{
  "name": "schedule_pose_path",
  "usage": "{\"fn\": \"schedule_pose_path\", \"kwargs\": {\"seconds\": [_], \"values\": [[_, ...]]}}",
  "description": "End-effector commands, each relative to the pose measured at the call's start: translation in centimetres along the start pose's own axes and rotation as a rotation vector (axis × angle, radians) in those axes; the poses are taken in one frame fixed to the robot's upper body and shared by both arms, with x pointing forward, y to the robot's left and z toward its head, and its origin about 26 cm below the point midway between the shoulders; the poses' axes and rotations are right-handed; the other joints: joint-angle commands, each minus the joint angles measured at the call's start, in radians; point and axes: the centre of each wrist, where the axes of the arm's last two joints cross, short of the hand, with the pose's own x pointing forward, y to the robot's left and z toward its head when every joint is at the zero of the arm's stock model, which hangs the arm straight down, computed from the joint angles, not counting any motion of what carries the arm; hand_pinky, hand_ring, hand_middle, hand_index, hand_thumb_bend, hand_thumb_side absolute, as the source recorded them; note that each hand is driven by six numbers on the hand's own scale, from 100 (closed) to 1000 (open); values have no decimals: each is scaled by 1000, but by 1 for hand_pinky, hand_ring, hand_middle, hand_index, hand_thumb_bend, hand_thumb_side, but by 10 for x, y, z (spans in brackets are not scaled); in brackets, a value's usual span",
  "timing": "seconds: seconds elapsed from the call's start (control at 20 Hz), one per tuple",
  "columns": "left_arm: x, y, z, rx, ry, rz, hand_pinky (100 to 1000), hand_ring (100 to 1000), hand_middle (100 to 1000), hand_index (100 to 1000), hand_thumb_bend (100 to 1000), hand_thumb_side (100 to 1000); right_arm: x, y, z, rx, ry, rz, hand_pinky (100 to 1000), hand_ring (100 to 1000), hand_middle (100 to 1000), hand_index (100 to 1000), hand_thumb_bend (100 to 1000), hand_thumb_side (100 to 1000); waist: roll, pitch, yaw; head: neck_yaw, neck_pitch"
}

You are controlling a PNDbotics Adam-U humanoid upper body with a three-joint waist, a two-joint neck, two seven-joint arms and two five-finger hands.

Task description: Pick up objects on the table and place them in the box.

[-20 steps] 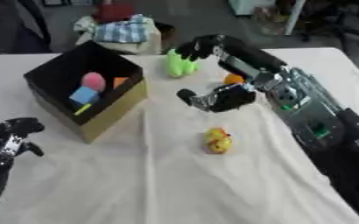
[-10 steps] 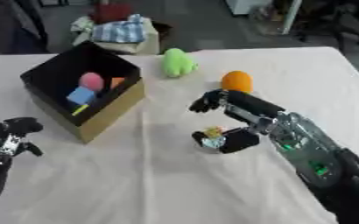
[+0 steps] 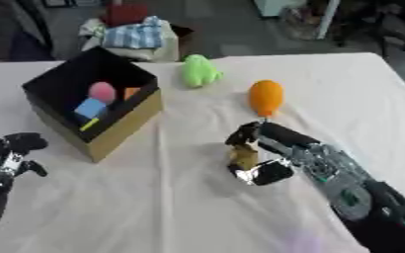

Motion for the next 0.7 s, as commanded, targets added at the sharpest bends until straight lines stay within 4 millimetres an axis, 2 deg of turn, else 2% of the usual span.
{"fn": "schedule_pose_path", "kwargs": {"seconds": [0.05,0.3,0.5,0.7], "values": [[4,4,-1,4,-12,-18,430,750,618,701,380,621,-6,-9,3,-19,26,48,758,750,711,782,188,362,9,-9,-1,-5,-5],[4,4,-1,3,-12,-18,430,751,618,701,379,621,-11,-9,4,-15,50,85,756,749,700,770,129,273,9,-10,-2,-9,-5],[4,4,-1,4,-12,-18,430,751,619,701,377,622,-14,-11,5,-19,69,110,752,740,656,730,100,109,10,-10,-3,-10,-6],[3,4,-1,3,-10,-18,430,751,619,701,376,622,-16,-15,6,-33,85,140,741,703,563,661,100,100,10,-12,-4,-11,-5]]}}
